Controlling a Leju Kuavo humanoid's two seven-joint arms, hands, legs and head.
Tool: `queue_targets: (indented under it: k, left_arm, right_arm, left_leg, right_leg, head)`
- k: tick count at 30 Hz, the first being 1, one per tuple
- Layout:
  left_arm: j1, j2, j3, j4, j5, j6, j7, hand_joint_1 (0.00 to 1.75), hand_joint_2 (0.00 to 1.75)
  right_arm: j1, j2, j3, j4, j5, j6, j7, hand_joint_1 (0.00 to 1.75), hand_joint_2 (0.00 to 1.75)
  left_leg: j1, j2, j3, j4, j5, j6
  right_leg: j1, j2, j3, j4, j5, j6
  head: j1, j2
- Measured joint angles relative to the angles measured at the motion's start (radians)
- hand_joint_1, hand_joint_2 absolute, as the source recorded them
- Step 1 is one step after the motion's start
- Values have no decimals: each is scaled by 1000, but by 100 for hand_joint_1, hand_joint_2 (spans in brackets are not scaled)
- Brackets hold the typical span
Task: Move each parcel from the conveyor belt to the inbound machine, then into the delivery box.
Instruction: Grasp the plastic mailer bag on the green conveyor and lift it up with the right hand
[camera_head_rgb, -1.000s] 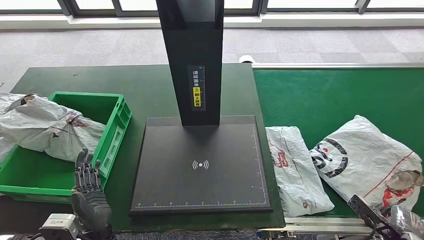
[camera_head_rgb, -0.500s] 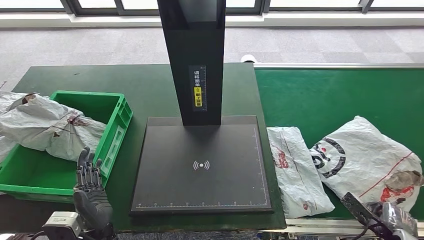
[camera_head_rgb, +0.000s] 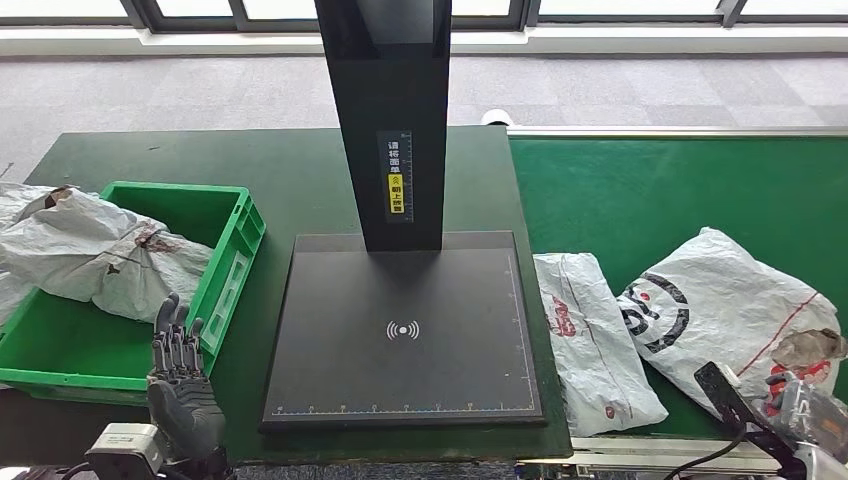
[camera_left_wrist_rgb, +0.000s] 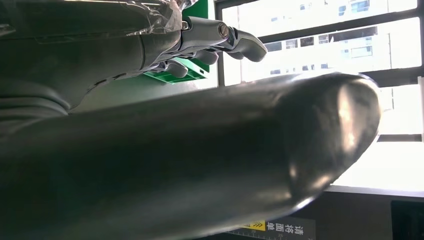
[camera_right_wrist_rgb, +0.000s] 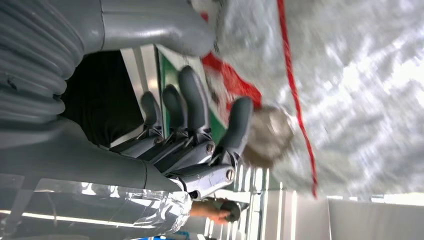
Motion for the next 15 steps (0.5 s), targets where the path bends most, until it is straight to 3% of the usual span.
queue_targets:
  k: [8, 15]
  left_arm:
    - [-1, 0, 0, 2, 11, 2, -5, 0, 0]
    - [-6, 0, 0, 6, 14, 1, -8, 0, 0]
  right_arm:
    - [-52, -3, 3, -14, -62, -40, -23, 0, 175]
    - [-119, -12, 56, 5, -81, -6, 13, 0, 175]
  left_leg:
    - [0, -1, 4, 0, 0, 0]
    - [0, -1, 7, 0, 1, 0]
  right_leg:
    - [0, 0, 0, 0, 0, 0]
    - [0, 0, 0, 0, 1, 0]
  head:
    - [0, 0]
    - [0, 0]
